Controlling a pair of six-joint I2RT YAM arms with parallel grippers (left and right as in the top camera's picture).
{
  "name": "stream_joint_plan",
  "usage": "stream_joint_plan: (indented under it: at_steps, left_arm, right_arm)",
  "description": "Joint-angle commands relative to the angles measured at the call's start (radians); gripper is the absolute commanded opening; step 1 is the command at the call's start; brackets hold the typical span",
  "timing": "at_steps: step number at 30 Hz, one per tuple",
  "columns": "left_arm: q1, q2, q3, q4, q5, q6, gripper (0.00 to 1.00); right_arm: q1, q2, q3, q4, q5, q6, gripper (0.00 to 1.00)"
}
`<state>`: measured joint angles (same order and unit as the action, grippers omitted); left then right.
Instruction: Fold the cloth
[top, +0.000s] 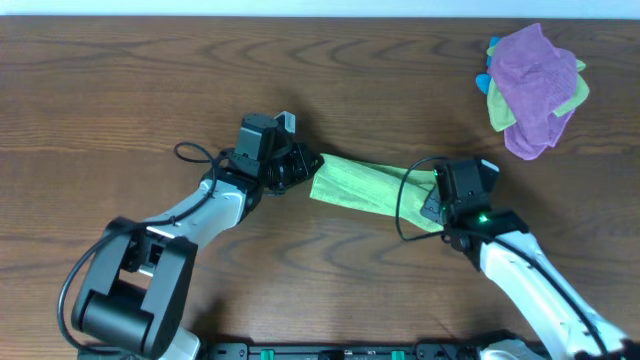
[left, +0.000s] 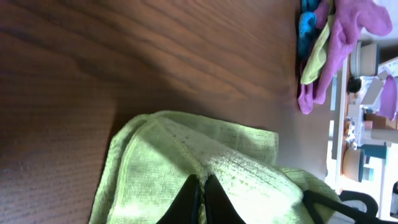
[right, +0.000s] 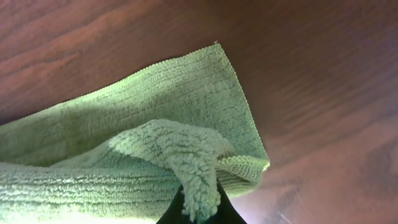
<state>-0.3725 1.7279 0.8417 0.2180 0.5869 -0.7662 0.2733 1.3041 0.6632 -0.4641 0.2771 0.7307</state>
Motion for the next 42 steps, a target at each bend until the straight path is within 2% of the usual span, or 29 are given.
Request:
stream_joint_plan:
  at_steps: [1, 11, 18, 21, 26, 28, 31, 42]
  left_arm:
    - [-0.002, 0.023, 0.000, 0.008, -0.026, -0.020, 0.06]
    - [-0.029, 0.026, 0.000, 0.022, -0.039, -0.021, 0.06]
    - [-0.066, 0.026, 0.000, 0.021, -0.062, -0.021, 0.06]
    - [-0.069, 0.026, 0.000, 0.020, -0.064, -0.021, 0.06]
    - [-0.068, 0.026, 0.000, 0.019, -0.062, -0.019, 0.06]
    - [-0.068, 0.026, 0.000, 0.019, -0.055, -0.015, 0.09]
    - [-0.068, 0.026, 0.000, 0.019, -0.031, 0.004, 0.20]
    - [-0.068, 0.026, 0.000, 0.018, 0.047, 0.019, 0.21]
  right_arm:
    - [-0.010, 0.047, -0.005, 0.031, 0.041, -0.032, 0.01]
    - [-0.053, 0.134, -0.005, 0.169, 0.075, -0.113, 0.01]
    - [-0.085, 0.148, -0.005, 0.200, 0.083, -0.150, 0.02]
    - [-0.095, 0.149, -0.005, 0.208, 0.101, -0.164, 0.10]
    - [-0.098, 0.149, -0.005, 0.241, 0.134, -0.164, 0.39]
    - [-0.098, 0.149, -0.005, 0.261, 0.142, -0.165, 0.42]
    - [-0.098, 0.149, -0.005, 0.284, 0.143, -0.180, 0.44]
    - [-0.098, 0.149, -0.005, 0.313, 0.245, -0.190, 0.46]
